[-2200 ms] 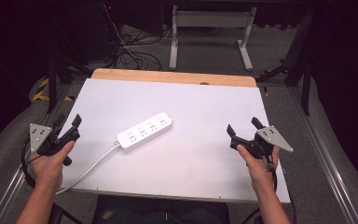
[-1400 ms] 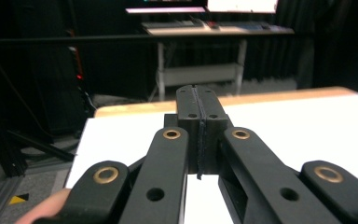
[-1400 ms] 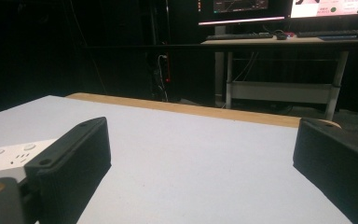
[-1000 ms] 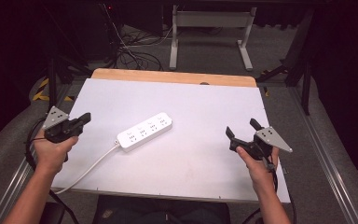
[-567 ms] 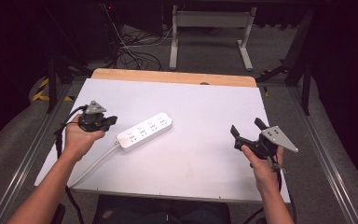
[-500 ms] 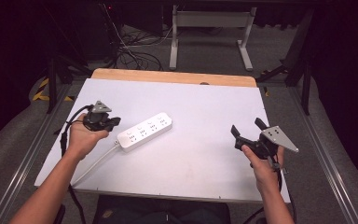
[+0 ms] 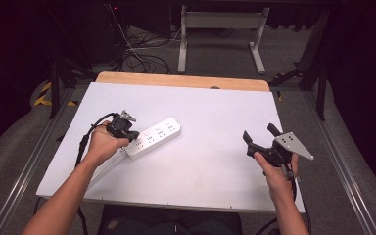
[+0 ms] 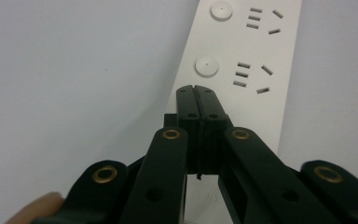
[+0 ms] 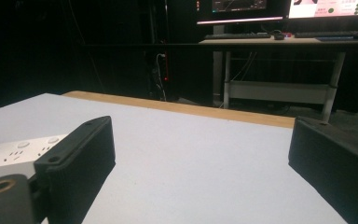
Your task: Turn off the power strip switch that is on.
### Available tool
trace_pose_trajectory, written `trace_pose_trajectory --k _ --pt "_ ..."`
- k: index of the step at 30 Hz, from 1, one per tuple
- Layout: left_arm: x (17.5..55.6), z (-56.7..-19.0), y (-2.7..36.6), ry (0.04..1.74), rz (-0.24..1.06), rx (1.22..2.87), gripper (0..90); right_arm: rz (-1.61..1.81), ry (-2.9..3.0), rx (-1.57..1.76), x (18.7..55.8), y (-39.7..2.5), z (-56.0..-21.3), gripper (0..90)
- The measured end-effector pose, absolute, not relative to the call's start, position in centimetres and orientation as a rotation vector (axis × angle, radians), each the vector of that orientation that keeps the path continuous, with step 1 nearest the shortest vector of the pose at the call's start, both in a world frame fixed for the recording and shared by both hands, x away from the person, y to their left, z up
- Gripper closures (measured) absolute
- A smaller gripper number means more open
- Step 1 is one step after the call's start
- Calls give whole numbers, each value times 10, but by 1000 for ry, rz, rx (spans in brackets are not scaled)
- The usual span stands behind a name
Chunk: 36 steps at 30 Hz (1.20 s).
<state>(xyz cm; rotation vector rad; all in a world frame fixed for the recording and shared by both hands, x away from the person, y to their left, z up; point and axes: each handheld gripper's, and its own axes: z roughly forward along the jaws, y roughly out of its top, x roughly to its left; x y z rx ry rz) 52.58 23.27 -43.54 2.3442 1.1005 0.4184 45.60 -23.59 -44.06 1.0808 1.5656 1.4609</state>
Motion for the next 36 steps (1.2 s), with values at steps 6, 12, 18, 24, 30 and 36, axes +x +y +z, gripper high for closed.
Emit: trace_pose_trajectory --k 6,12,18,24,30,36 --pt "526 -437 235 1109 414 2341 900 1462 1579 1069 456 -234 -441 69" --pt "525 -441 236 1106 411 2326 900 1460 1579 1074 456 -233 -442 67" --pt "526 -445 236 1086 395 2313 900 1452 1562 1071 453 -235 -440 73" --pt "524 -448 238 1089 395 2278 900 1449 1554 1073 451 -235 -440 72" --pt "521 -450 238 1102 418 2255 900 1449 1548 1074 451 -235 -440 72" --pt "521 -452 236 1113 432 2234 900 1446 1541 1080 449 -235 -439 71"
